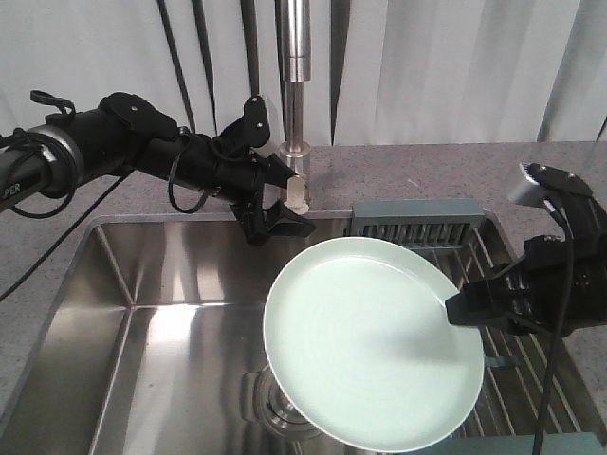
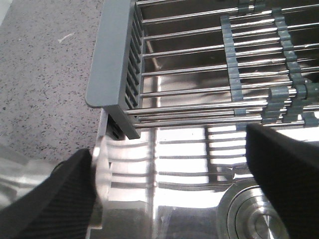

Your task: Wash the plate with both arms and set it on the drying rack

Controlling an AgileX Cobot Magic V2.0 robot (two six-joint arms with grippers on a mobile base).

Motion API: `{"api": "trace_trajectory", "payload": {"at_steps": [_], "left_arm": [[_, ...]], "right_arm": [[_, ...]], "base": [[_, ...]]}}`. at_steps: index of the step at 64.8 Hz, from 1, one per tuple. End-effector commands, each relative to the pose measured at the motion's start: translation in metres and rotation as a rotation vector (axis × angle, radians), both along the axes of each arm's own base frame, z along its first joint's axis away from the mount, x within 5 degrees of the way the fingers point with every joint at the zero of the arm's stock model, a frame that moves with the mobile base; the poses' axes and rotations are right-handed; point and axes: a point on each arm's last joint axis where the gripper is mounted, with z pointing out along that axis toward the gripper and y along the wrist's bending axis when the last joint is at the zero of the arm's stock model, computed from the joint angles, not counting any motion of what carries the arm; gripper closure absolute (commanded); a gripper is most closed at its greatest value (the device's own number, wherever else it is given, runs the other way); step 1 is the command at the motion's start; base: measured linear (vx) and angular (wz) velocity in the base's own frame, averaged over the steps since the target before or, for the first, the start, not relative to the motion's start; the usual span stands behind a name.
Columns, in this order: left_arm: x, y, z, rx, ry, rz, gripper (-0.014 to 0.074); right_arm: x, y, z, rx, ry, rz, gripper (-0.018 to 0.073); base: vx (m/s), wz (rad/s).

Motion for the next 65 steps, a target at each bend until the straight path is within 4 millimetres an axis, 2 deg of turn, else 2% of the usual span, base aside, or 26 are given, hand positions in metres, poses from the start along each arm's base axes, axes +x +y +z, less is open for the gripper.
{"api": "trace_trajectory", "payload": {"at_steps": [1, 16, 28, 41, 52, 58, 65], "left_arm": [[-0.023, -0.005, 0.047, -0.090, -0.009, -0.112, 0.0017], [-0.025, -0.002, 0.066, -0.107, -0.037, -0.037, 0.0022], [-0.028, 0.012, 0.095, -0.059, -0.047, 0.185, 0.0046], [-0.045, 0.037, 0.129, 0.047, -0.021, 0.424, 0.0064], [-0.063, 0.065, 0.154, 0.070, 0.103, 0.740, 0.0064], [-0.076, 0.079, 0.162, 0.100, 0.152, 0.882, 0.0064], [-0.093, 0.092, 0.167, 0.125, 0.165, 0.966, 0.0064]], "right_arm": [[0.000, 0.001, 0.016, 0.043, -0.067, -0.016, 0.0568], [0.000, 0.001, 0.016, 0.043, -0.066, -0.015, 0.0568], [0.000, 0.001, 0.016, 0.043, -0.066, -0.015, 0.0568], [0.000, 0.001, 0.016, 0.043, -0.066, -0.015, 0.0568], [0.000, 0.001, 0.016, 0.043, -0.066, -0.015, 0.0568], [0.000, 0.001, 0.016, 0.043, -0.066, -0.015, 0.0568], [0.000, 0.001, 0.016, 0.043, -0.066, -0.015, 0.0568]], "base": [[0.00, 0.00], [0.00, 0.00], [0.00, 0.00], [0.00, 0.00], [0.00, 0.00], [0.00, 0.00], [0.00, 0.00]]}}
